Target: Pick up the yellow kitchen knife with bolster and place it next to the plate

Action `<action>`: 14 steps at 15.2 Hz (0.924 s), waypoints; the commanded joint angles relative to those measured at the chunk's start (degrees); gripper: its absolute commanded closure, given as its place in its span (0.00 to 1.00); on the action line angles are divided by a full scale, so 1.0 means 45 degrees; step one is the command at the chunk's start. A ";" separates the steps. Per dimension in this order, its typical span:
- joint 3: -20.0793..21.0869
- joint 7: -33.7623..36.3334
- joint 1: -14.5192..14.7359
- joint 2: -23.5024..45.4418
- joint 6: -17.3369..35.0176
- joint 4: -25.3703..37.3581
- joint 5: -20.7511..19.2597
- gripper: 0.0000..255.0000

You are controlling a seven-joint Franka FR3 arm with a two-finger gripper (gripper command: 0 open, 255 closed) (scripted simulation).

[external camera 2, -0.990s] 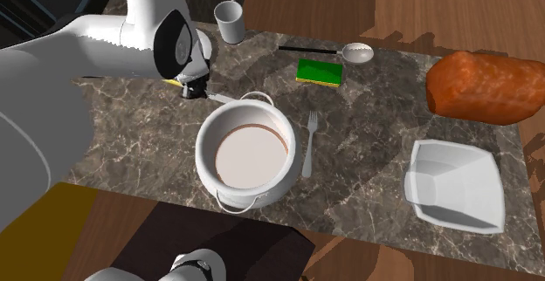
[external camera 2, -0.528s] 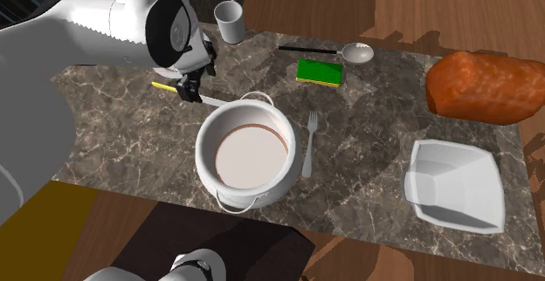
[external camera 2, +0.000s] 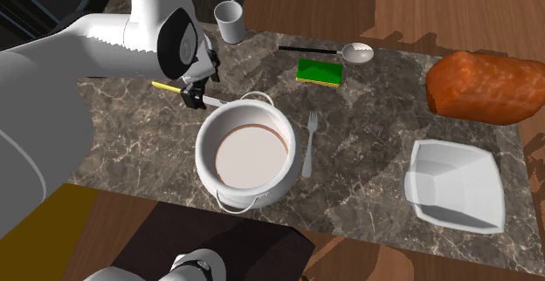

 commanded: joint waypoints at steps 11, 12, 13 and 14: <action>-0.0002 0.0007 -0.0005 0.0042 0.0146 -0.0103 -0.0022 1.00; -0.0002 0.0007 -0.0005 0.0042 0.0146 -0.0103 -0.0022 1.00; -0.0002 0.0007 -0.0005 0.0042 0.0146 -0.0103 -0.0022 1.00; -0.0002 0.0007 -0.0005 0.0042 0.0146 -0.0103 -0.0022 1.00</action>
